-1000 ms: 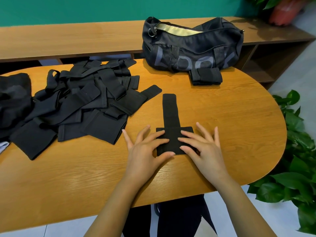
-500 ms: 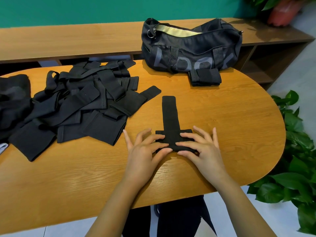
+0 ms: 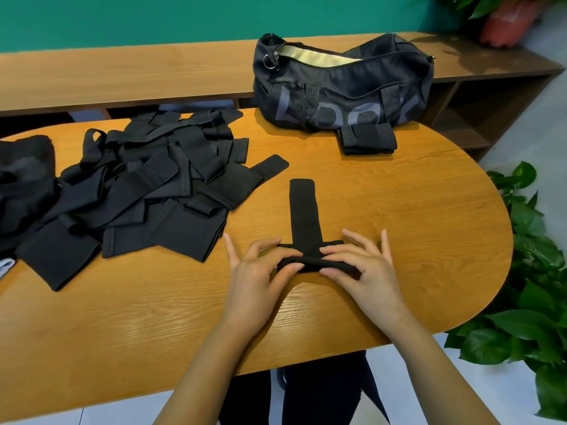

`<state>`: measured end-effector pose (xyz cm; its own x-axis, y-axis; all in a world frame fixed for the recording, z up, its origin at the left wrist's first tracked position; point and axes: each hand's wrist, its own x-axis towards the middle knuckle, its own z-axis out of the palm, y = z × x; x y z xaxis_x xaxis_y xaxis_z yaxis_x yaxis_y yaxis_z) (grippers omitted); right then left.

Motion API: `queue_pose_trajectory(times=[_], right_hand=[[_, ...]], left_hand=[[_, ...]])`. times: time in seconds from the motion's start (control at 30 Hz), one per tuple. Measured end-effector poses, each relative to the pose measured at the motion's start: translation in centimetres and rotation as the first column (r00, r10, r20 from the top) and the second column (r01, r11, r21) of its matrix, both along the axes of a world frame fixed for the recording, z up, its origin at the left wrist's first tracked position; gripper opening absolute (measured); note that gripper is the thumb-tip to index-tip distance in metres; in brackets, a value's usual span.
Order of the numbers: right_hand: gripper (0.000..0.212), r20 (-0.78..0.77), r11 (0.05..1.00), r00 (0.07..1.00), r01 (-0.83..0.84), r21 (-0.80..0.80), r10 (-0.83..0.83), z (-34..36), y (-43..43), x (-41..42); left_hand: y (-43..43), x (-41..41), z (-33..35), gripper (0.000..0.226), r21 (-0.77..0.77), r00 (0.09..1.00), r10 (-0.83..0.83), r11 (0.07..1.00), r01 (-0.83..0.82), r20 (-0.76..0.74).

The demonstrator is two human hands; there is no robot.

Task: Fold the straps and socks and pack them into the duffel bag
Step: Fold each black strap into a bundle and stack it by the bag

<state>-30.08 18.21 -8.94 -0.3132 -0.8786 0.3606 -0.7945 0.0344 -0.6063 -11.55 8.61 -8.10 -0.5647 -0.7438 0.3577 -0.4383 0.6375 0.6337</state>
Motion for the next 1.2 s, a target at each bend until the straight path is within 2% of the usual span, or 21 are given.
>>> queue_pose_trajectory(times=[0.3,0.43,0.53,0.6,0.7,0.9,1.0,1.1,1.2], right_hand=[[0.028,0.102,1.000,0.995,0.021,-0.020,-0.019,0.58,0.16,0.18],[0.038,0.024,0.999,0.999,0.039,0.013,-0.039,0.50,0.12,0.26],[0.024,0.033,0.998,0.998,0.056,0.017,-0.057,0.52,-0.04,0.22],[0.029,0.038,0.998,0.997,0.060,0.013,-0.061,0.36,0.01,0.17],[0.020,0.081,0.996,0.993,0.085,-0.007,-0.084,0.61,0.14,0.21],[0.045,0.164,0.992,0.980,0.122,-0.035,-0.115,0.83,0.11,0.60],[0.051,0.136,0.987,0.979,0.157,-0.021,-0.153,0.72,0.14,0.68],[0.052,0.069,0.986,0.984,0.167,0.005,-0.167,0.55,0.03,0.69],[0.050,-0.020,0.986,0.986,0.167,0.009,-0.166,0.60,0.02,0.64]], left_hand=[[-0.09,-0.03,-0.12,0.038,0.026,1.000,-0.019,0.999,0.019,0.011],[-0.16,-0.10,-0.04,0.033,0.071,1.000,-0.004,0.997,0.004,-0.006],[-0.26,-0.07,-0.05,0.030,0.086,1.000,0.003,0.996,-0.002,-0.007],[-0.24,-0.08,-0.04,0.030,0.063,1.000,0.003,0.998,-0.003,-0.004],[-0.11,-0.15,0.06,0.027,0.062,0.998,0.043,0.997,-0.040,-0.036],[0.18,-0.21,0.31,0.056,0.084,0.988,0.133,0.988,-0.127,-0.079],[0.26,-0.25,0.34,0.061,0.070,0.984,0.166,0.984,-0.161,-0.063],[0.18,-0.35,0.18,0.061,0.026,0.981,0.196,0.980,-0.196,0.014],[0.11,-0.37,0.16,0.043,-0.047,0.985,0.159,0.987,-0.156,0.067]])
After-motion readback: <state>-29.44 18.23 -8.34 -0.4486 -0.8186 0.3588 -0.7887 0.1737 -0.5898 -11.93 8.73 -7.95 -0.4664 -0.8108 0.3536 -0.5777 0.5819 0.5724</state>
